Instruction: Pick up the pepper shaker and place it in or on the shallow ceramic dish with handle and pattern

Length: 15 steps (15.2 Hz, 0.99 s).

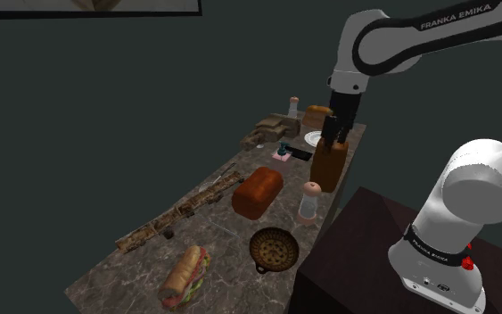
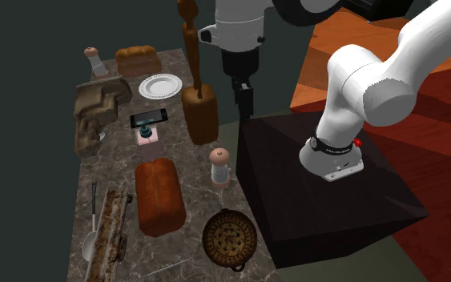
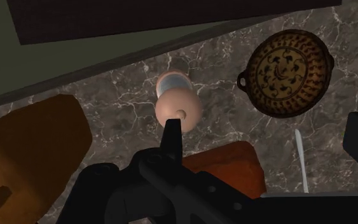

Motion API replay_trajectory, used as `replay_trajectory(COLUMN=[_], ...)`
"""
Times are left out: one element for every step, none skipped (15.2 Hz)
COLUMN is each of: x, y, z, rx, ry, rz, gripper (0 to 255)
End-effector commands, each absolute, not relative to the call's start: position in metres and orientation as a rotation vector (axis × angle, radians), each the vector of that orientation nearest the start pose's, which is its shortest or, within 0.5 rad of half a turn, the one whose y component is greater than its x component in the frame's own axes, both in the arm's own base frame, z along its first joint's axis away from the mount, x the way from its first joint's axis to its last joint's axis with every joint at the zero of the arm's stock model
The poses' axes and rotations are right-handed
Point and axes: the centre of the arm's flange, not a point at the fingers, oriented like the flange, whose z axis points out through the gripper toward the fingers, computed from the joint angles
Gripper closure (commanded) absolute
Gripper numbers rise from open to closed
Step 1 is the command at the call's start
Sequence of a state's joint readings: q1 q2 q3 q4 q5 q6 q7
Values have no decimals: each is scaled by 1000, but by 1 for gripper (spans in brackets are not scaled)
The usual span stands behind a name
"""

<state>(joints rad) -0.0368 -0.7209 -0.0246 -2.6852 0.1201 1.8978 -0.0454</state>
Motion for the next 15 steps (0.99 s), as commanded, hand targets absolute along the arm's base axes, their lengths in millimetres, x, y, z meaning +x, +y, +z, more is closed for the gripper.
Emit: replay_trajectory(x=[322, 323, 324, 325, 327, 328, 329, 330, 332, 333, 335, 336, 338, 340, 340], y=[-16, -19, -22, -25, -28, -31, -34, -37, -40, -43, -46, -49, -52, -55, -54], z=[419, 406, 394, 381, 368, 355, 343, 330, 317, 304, 292, 279, 266, 254, 249], rx=[-3003, -3001, -2999, -2996, -2993, -2991, -2988, -2985, -2982, -2979, -2976, -2973, -2970, -2967, -2967], ry=[99, 110, 120, 130, 140, 150, 160, 170, 180, 190, 200, 210, 220, 230, 230], rz=[64, 53, 42, 32, 21, 10, 0, -11, -22, -32, -43, -53, -64, -74, -74], gripper=[0, 0, 0, 0, 0, 0, 0, 0, 0, 0, 0, 0, 0, 0, 0])
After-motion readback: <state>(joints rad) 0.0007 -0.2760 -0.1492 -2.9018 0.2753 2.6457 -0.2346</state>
